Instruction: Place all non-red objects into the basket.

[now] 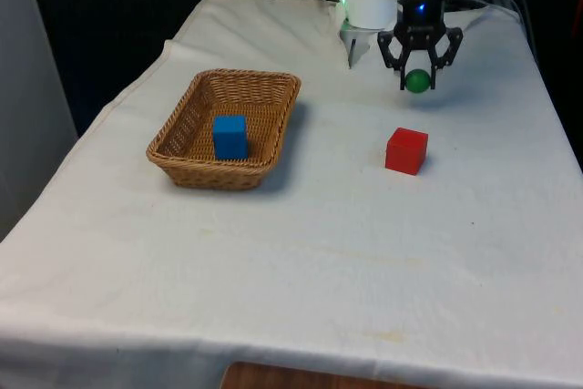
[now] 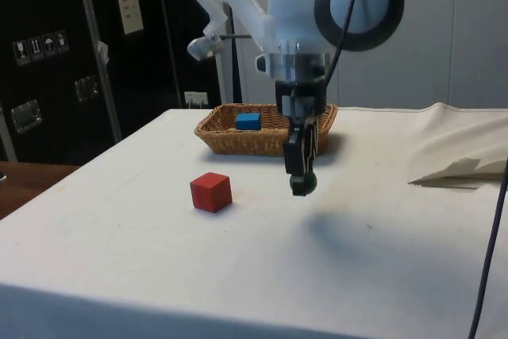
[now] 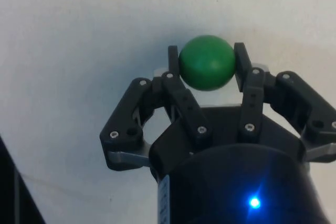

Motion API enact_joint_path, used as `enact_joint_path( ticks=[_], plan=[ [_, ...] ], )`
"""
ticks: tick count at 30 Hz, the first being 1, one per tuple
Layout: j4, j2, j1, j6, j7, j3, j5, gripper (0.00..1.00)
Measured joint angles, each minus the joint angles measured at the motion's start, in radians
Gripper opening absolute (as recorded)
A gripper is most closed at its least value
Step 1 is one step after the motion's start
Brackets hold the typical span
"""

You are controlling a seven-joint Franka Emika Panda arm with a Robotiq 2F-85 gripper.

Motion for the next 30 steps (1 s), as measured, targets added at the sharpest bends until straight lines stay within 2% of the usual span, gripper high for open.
enact_joint_path(
  ticks=[3, 8, 10, 23, 26, 30],
  plan=[
    [0.0, -0.022, 0.0, -0.022, 0.001, 0.0, 0.0, 0.44],
    [0.0, -0.094, 0.0, -0.088, 0.006, 0.0, 0.0, 0.44],
    [0.0, -0.094, 0.0, -0.088, 0.006, 0.0, 0.0, 0.44],
    [0.016, -0.25, -0.003, -0.249, 0.016, -0.004, 0.0, 0.44],
    [0.017, -0.259, -0.004, -0.258, 0.017, -0.004, 0.0, 0.44],
    [0.033, -0.3, -0.004, -0.309, 0.021, -0.004, 0.0, 0.44]
  ],
)
